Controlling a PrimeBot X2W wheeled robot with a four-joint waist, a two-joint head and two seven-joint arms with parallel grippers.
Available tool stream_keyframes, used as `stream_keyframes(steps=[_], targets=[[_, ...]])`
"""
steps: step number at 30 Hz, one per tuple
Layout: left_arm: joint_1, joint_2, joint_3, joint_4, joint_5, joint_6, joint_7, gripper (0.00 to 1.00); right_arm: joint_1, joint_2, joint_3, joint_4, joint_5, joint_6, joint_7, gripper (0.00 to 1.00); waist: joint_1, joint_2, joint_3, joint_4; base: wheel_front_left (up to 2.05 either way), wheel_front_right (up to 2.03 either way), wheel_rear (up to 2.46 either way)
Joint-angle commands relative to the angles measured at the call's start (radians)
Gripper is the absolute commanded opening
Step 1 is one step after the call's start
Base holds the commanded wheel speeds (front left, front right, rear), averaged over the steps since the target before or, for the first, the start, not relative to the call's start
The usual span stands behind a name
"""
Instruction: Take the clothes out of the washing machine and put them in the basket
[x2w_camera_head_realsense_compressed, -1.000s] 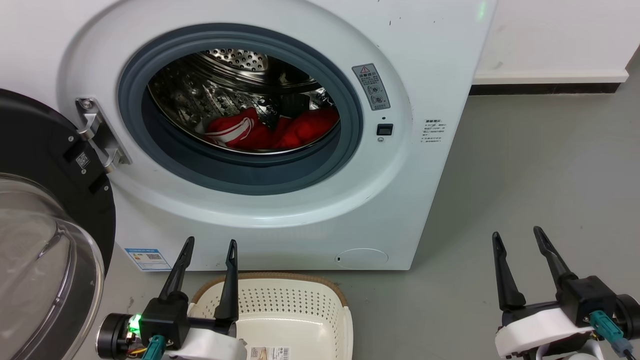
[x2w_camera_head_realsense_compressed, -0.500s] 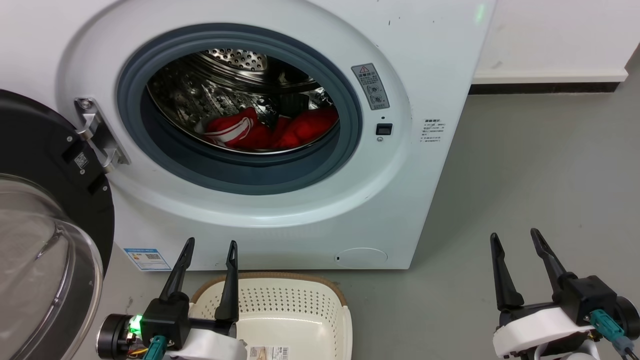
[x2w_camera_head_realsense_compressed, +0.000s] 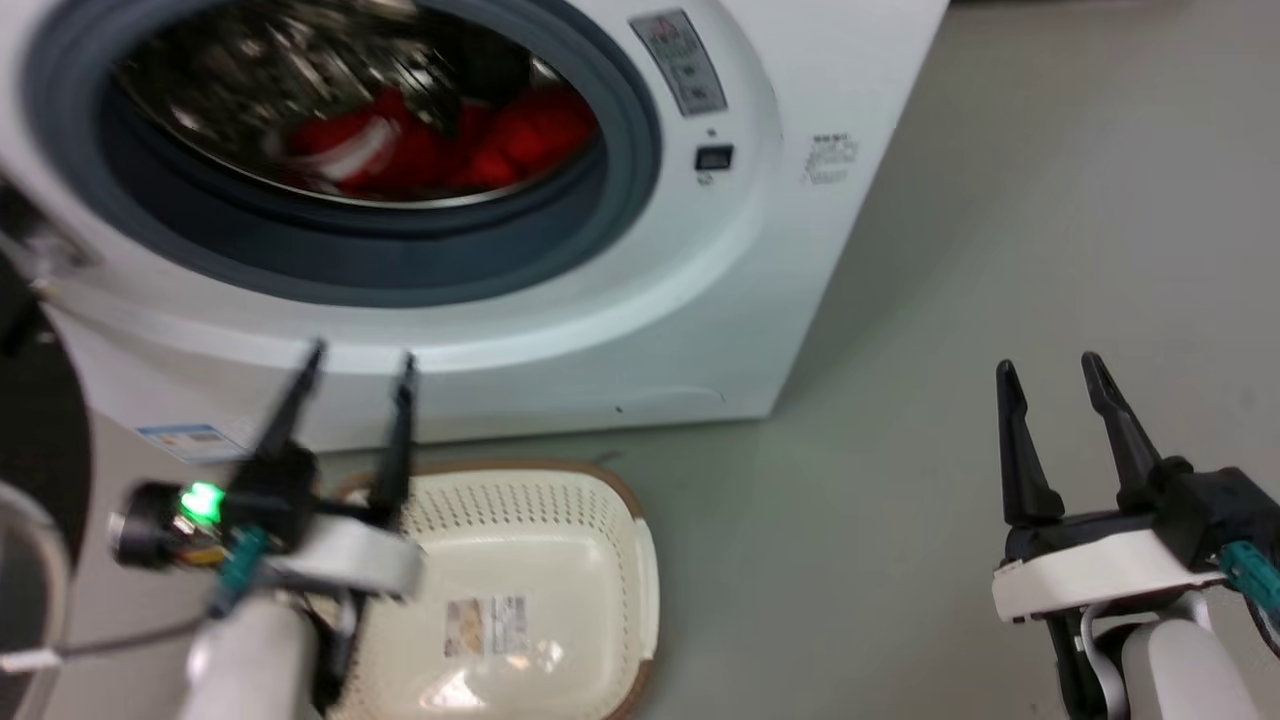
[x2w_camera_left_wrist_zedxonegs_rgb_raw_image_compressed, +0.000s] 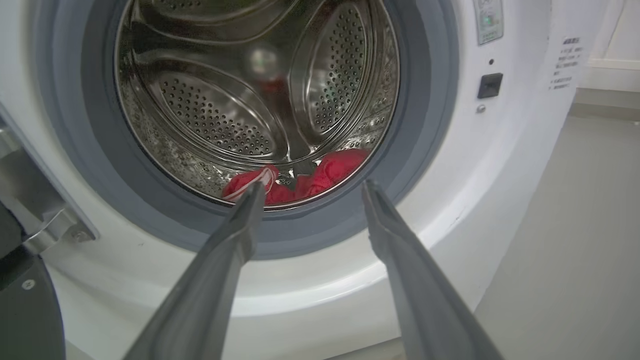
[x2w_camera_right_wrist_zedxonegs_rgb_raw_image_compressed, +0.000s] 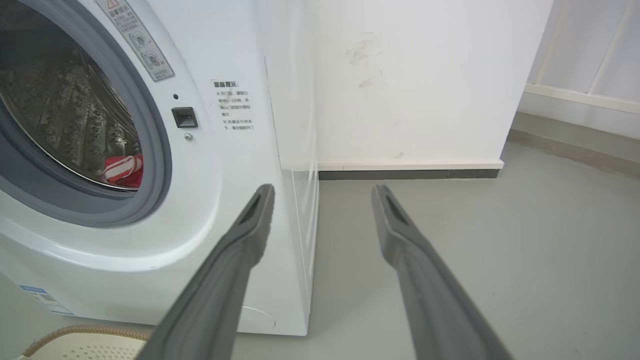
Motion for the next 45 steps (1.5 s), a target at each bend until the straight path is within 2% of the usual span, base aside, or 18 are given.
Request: stream_keyframes(steps=[1, 5, 8, 15, 20, 22, 28, 32, 37, 45], targets=[[-0.067, 0.031, 0.024, 0.027, -0.012, -0.008, -0.003, 1.0, -0.024, -0.001, 0.001, -0.007, 0.013, -0.001, -0.002, 1.0, -0.0001, 0.0, 0.122, -0.083, 0.0, 0.0, 0.0], [-0.242, 0.117, 0.047, 0.163, -0.019, -0.031, -0.001, 1.0, -0.042, -0.001, 0.004, -0.012, 0.047, -0.001, -0.002, 1.0, -0.0001, 0.0, 0.213, -0.128, 0.0, 0.0, 0.0], [-0.42, 0.185, 0.031, 0.253, -0.005, -0.043, 0.05, 1.0, -0.058, 0.0, 0.008, -0.019, 0.059, -0.001, -0.002, 1.0, -0.0001, 0.0, 0.274, -0.149, 0.0, 0.0, 0.0], [-0.805, 0.315, -0.053, 0.443, -0.002, -0.058, 0.34, 1.0, -0.089, 0.0, 0.023, -0.038, 0.117, -0.001, -0.002, 1.0, -0.0001, 0.0, 0.391, -0.195, 0.0, 0.0, 0.0], [-1.053, 0.399, -0.185, 0.544, -0.011, -0.058, 0.583, 1.0, -0.094, 0.0, 0.073, -0.048, 0.151, -0.001, -0.002, 1.0, -0.0001, 0.0, 0.463, -0.222, 0.0, 0.0, 0.0], [-1.094, 0.413, -0.223, 0.553, -0.019, -0.058, 0.621, 1.0, -0.099, 0.0, 0.084, -0.053, 0.151, -0.001, -0.002, 1.0, -0.0001, 0.0, 0.478, -0.23, 0.0, 0.0, 0.0], [-1.329, 0.496, -0.365, 0.628, -0.101, -0.059, 0.856, 1.0, -0.117, 0.0, 0.119, -0.076, 0.171, -0.001, -0.002, 1.0, -0.0001, 0.0, 0.557, -0.274, 0.0, 0.0, 0.0], [-1.433, 0.542, -0.437, 0.656, -0.138, -0.059, 0.98, 1.0, -0.119, 0.0, 0.142, -0.088, 0.192, -0.001, -0.002, 1.0, -0.0001, 0.0, 0.595, -0.302, 0.0, 0.0, 0.0], [-1.504, 0.59, -0.48, 0.684, -0.186, -0.059, 1.09, 1.0, -0.124, 0.0, 0.157, -0.096, 0.211, -0.001, -0.002, 1.0, -0.0001, 0.0, 0.627, -0.328, 0.0, 0.0, 0.0], [-1.528, 0.639, -0.506, 0.7, -0.211, -0.059, 1.146, 1.0, -0.137, 0.0, 0.142, -0.124, 0.259, -0.001, -0.002, 1.0, -0.0001, 0.0, 0.664, -0.347, 0.0, 0.0, 0.0]])
